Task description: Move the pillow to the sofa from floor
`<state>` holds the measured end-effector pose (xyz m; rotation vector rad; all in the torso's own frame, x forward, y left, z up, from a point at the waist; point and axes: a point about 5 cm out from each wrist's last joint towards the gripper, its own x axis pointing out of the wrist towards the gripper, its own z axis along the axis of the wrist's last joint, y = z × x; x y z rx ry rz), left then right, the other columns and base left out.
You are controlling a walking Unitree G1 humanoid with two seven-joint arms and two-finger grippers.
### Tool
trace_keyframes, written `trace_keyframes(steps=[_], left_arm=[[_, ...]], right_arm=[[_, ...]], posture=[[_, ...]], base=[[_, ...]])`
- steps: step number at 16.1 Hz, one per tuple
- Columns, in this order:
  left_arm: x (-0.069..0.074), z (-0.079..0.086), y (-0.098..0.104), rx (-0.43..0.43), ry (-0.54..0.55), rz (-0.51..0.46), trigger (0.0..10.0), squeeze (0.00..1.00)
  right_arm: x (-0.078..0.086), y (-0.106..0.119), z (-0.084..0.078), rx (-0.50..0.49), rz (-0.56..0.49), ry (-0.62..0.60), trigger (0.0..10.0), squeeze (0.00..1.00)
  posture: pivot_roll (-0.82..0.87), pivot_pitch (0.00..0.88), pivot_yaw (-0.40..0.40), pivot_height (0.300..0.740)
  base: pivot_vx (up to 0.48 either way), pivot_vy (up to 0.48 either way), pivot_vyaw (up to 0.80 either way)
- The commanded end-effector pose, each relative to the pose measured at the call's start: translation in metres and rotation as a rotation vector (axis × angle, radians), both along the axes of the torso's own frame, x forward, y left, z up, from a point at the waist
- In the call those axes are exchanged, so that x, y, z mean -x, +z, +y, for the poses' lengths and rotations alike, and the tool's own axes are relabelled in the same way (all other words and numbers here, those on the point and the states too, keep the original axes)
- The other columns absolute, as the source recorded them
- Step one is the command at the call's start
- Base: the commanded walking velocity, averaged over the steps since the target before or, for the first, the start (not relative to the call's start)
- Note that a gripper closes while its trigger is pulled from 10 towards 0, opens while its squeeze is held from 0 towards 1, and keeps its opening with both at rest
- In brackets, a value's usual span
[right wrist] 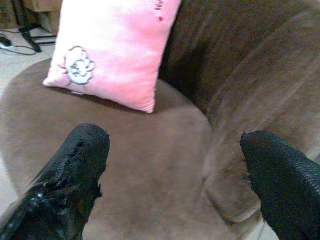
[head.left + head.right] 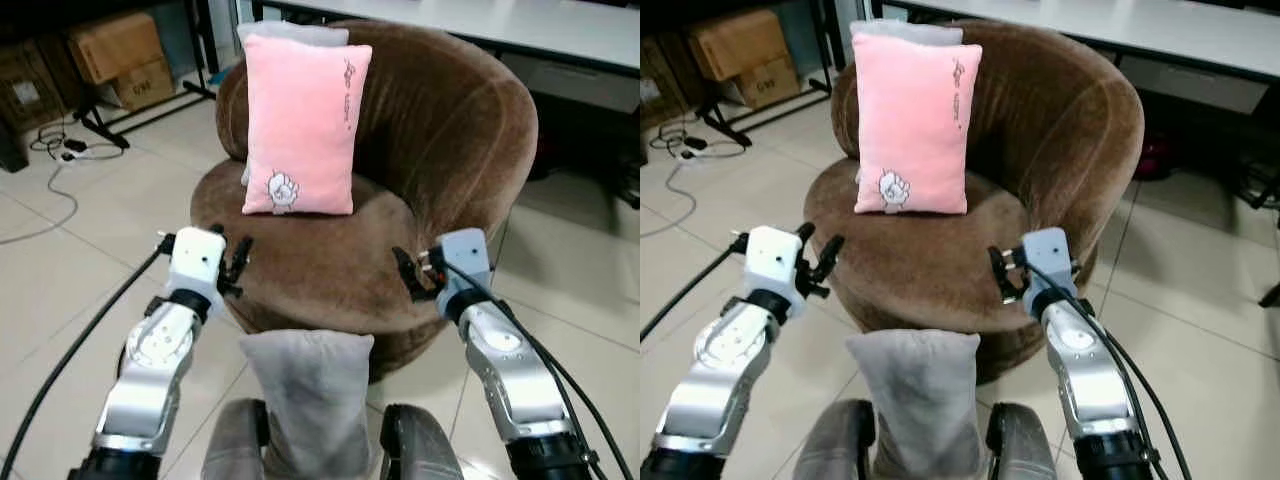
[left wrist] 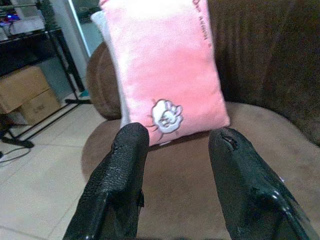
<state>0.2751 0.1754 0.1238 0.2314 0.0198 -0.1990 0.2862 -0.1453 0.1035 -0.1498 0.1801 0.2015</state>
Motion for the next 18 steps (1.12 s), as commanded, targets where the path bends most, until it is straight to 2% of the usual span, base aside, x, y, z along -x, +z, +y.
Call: trace_keyframes(steps=[1, 7, 14, 18], left_arm=[[-0.0005, 0.0014, 0.0025, -0.010, 0.008, -0.008, 10.0, 0.00], [0.0004, 0.0016, 0.0006, -0.004, 0.016, -0.003, 10.0, 0.00], [0.0014, 0.0012, 0.0000, -0.001, 0.016, -0.003, 10.0, 0.00], [0.0005, 0.0022, -0.0007, -0.003, 0.034, 0.001, 10.0, 0.00]], right_arm=[[-0.0009, 0.0020, 0.0055, 0.004, -0.002, 0.032, 10.0, 0.00], [-0.0009, 0.0025, 0.0067, -0.020, 0.005, 0.050, 10.0, 0.00], [0.0017, 0.0036, 0.0078, -0.025, -0.006, 0.052, 10.0, 0.00], [0.0010, 0.0030, 0.0054, -0.014, 0.003, 0.039, 10.0, 0.00]], posture=[[0.04, 0.000, -0.006, 0.585], [0.04, 0.000, -0.014, 0.575], [0.04, 0.000, -0.014, 0.520], [0.04, 0.000, -0.014, 0.520]], base=[[0.000, 0.000, 0.00], [0.000, 0.000, 0.00], [0.000, 0.000, 0.00], [0.000, 0.000, 0.00]])
